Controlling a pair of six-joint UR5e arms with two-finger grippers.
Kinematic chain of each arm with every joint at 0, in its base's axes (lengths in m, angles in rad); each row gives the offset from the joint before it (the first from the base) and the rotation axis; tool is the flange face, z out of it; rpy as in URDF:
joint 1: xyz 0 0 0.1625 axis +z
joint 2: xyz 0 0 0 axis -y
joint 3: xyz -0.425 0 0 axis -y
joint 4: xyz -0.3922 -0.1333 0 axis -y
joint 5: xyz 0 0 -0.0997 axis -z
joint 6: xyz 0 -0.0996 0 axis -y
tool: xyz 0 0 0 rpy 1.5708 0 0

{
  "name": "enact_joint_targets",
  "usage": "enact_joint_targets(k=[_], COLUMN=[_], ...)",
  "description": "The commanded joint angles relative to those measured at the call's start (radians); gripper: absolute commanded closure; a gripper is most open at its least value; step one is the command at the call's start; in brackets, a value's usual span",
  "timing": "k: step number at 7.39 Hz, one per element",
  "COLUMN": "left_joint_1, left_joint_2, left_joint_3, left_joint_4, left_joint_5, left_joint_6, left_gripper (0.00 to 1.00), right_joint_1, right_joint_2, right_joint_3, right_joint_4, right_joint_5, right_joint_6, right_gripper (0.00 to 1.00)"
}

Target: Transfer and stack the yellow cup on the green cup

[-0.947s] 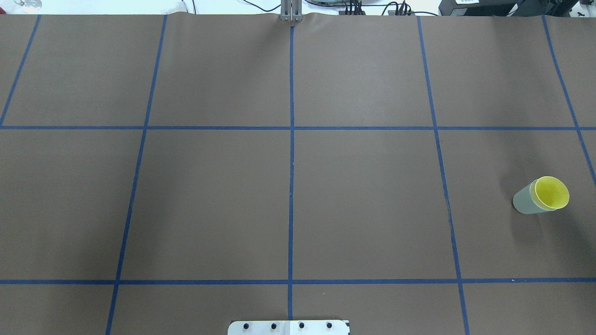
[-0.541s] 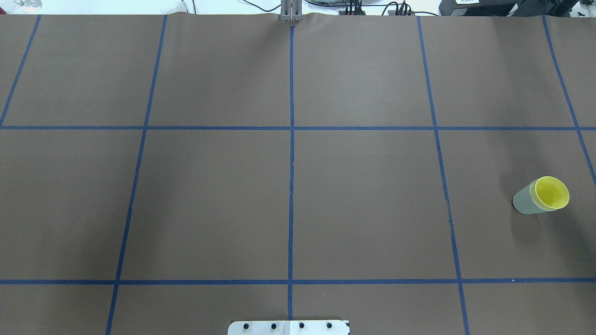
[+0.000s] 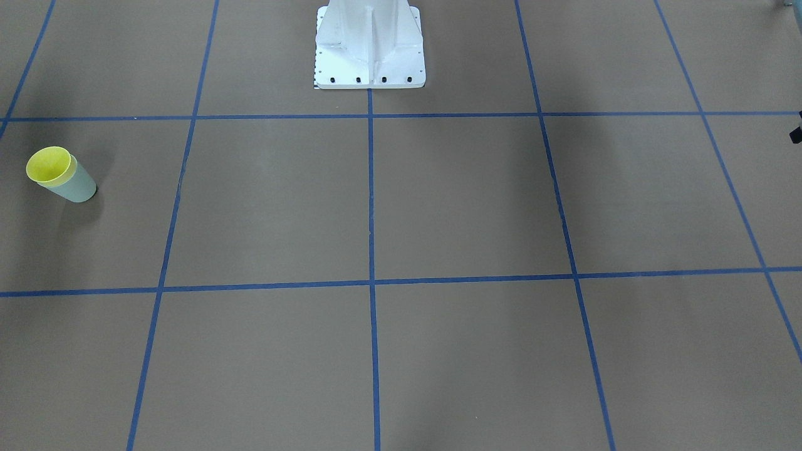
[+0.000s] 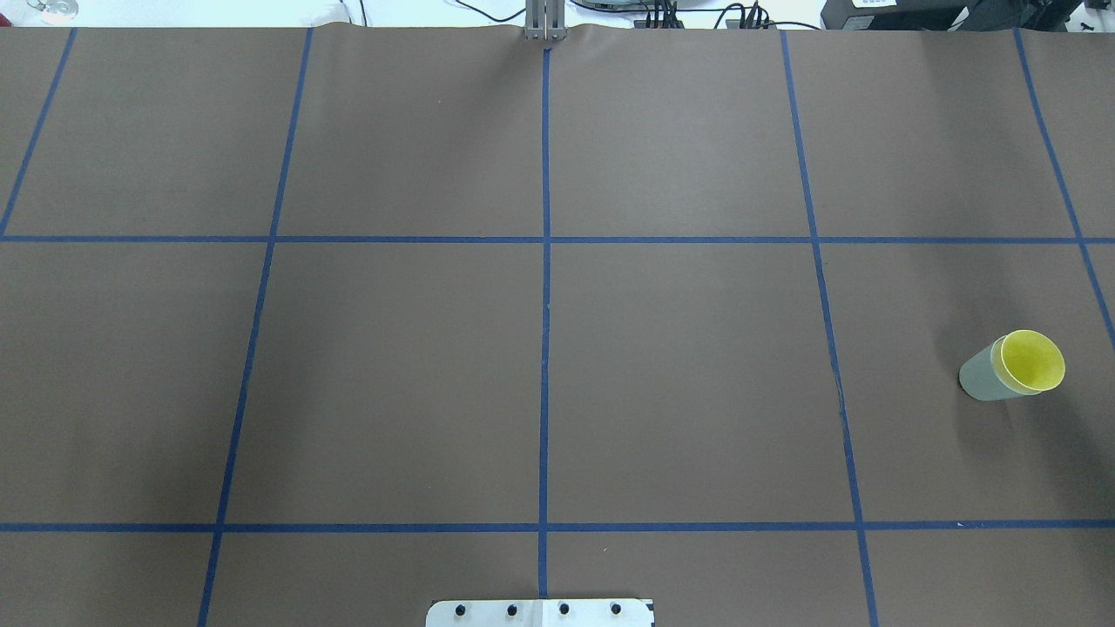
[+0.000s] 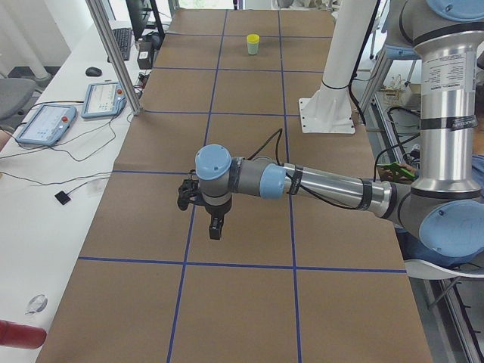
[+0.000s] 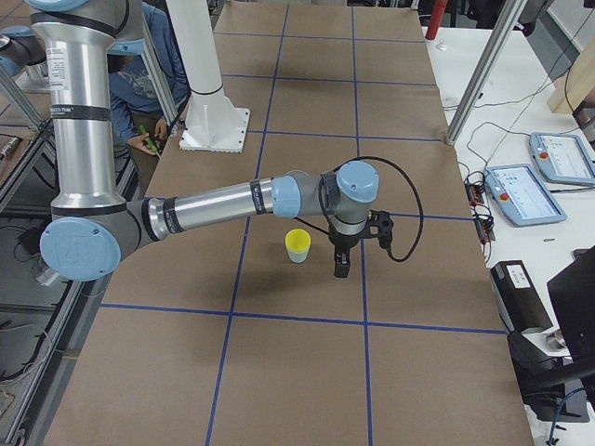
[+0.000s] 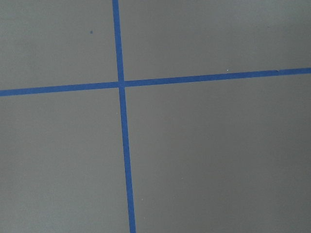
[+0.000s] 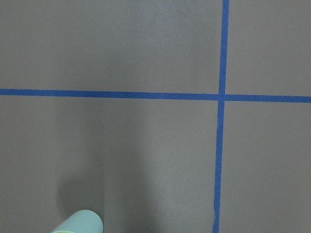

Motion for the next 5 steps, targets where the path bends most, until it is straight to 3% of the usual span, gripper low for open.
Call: enact_joint_targets(k=[1,5], left_joint_1=[0.001,0.001], left_joint_2=[0.007,0.003], left_joint_3=[-0.014,-0.009], left_joint_4=[-0.006,-0.019], left_joint_5=[0.0,-0.018], left_joint_6=[0.001,0.002], left_gripper=[0.0,0.0], right_joint_1=[0.002,0.0], right_joint_2=[0.001,0.009], right_joint_3=[0.015,0.034], right_joint_4=[0.0,0.001], right_joint_5=[-0.002,0.01], right_joint_6=[0.002,0.109], right_gripper=[0.0,0.0])
